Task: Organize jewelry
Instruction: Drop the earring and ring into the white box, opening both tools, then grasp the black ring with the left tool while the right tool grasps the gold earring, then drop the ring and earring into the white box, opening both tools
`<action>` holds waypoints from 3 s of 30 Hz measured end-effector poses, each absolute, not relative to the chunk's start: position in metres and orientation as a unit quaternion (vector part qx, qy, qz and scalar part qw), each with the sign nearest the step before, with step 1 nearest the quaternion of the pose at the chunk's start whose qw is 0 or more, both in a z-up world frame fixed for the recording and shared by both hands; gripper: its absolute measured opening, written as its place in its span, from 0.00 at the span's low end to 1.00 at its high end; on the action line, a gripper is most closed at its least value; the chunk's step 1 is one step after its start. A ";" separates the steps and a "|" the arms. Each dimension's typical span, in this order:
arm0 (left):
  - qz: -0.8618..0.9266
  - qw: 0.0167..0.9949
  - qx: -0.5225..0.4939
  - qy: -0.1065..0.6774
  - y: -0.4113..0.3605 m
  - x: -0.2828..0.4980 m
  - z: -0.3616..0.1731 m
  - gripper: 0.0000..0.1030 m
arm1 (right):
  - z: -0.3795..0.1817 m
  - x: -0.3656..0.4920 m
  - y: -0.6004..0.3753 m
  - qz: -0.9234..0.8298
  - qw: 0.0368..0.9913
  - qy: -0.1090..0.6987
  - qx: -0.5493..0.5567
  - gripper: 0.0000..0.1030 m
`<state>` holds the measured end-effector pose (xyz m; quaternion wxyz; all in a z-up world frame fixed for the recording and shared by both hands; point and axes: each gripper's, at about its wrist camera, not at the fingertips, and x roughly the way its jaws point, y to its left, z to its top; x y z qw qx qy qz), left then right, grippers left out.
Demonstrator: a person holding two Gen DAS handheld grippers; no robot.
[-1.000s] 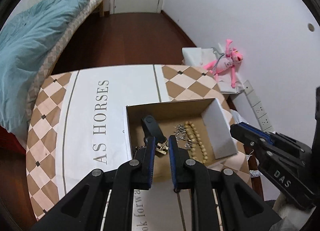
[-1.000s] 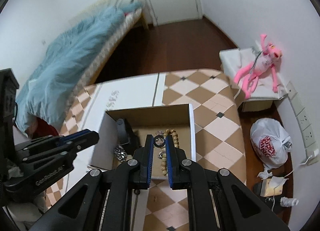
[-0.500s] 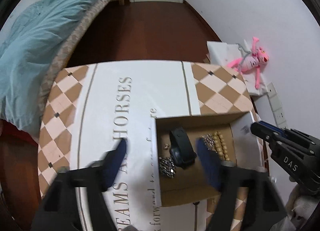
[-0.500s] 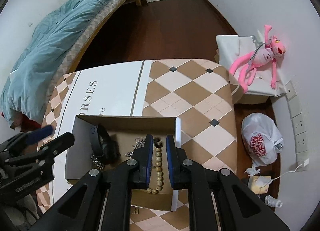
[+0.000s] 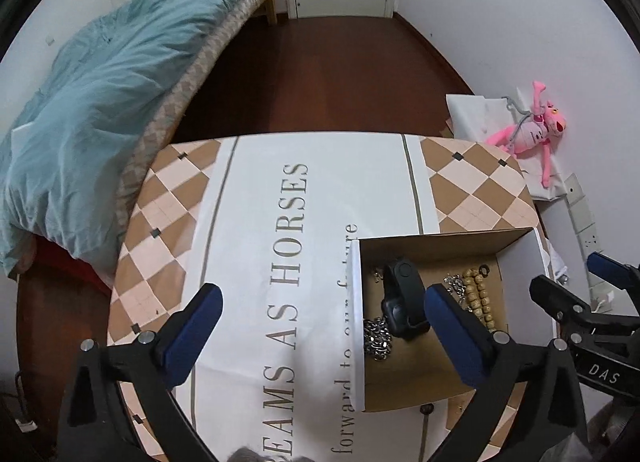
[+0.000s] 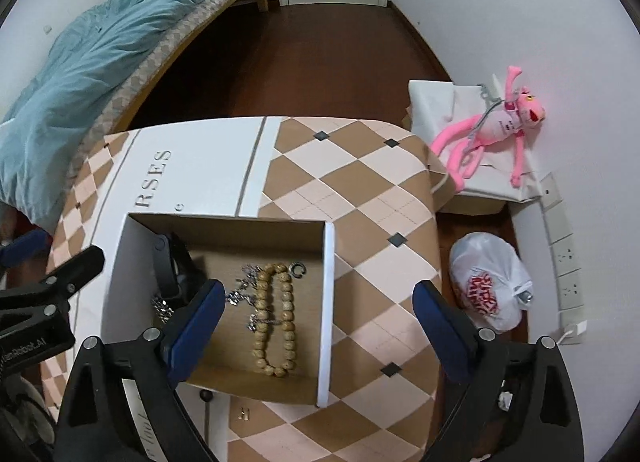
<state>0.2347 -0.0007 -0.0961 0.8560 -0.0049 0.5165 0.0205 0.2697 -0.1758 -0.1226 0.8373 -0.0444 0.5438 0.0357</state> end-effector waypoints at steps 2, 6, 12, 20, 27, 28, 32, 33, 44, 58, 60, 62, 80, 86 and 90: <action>0.021 0.859 -0.002 0.512 -0.002 0.231 -0.095 1.00 | -0.123 0.266 -0.175 0.030 0.837 0.543 -0.052 0.93; 0.019 0.861 -0.010 0.508 -0.003 0.221 -0.090 1.00 | -0.118 0.255 -0.176 0.023 0.844 0.534 -0.052 0.94; 0.012 0.868 -0.016 0.496 -0.002 0.194 -0.087 1.00 | -0.111 0.213 -0.172 0.037 0.857 0.511 -0.048 0.94; 0.057 0.861 0.015 0.505 0.002 0.147 -0.129 1.00 | -0.162 0.151 -0.160 0.069 0.851 0.520 -0.038 0.85; 0.075 0.844 0.013 0.531 0.012 0.136 -0.164 1.00 | -0.204 0.143 -0.144 0.087 0.844 0.529 -0.024 0.52; 0.076 0.842 0.012 0.534 0.014 0.135 -0.167 1.00 | -0.207 0.142 -0.142 0.086 0.842 0.531 -0.027 0.49; 0.078 0.840 0.013 0.537 0.016 0.133 -0.173 1.00 | -0.214 0.139 -0.133 0.079 0.851 0.515 -0.061 0.27; 0.078 0.840 0.016 0.537 0.014 0.132 -0.173 1.00 | -0.215 0.138 -0.130 0.074 0.855 0.508 -0.072 0.11; 0.016 0.843 0.020 0.537 -0.031 0.134 -0.179 1.00 | -0.196 0.135 -0.187 0.068 0.857 0.511 0.022 0.08; -0.052 0.846 0.023 0.530 -0.084 0.140 -0.186 0.20 | -0.189 0.132 -0.222 0.038 0.861 0.506 0.046 0.08; -0.056 0.845 0.022 0.531 -0.084 0.143 -0.186 0.10 | -0.188 0.131 -0.222 0.037 0.862 0.504 0.045 0.08; -0.059 0.846 0.018 0.529 -0.083 0.145 -0.185 0.10 | -0.185 0.131 -0.222 0.037 0.863 0.501 0.046 0.08; -0.113 0.842 -0.059 0.524 -0.036 0.204 -0.089 0.10 | -0.100 0.213 -0.196 0.107 0.865 0.486 0.058 0.08; -0.096 0.819 -0.068 0.561 -0.029 0.224 -0.104 0.11 | -0.122 0.258 -0.180 0.108 0.825 0.555 0.020 0.08; -0.069 0.813 -0.060 0.575 -0.025 0.233 -0.106 0.18 | -0.131 0.269 -0.177 0.102 0.811 0.576 -0.001 0.09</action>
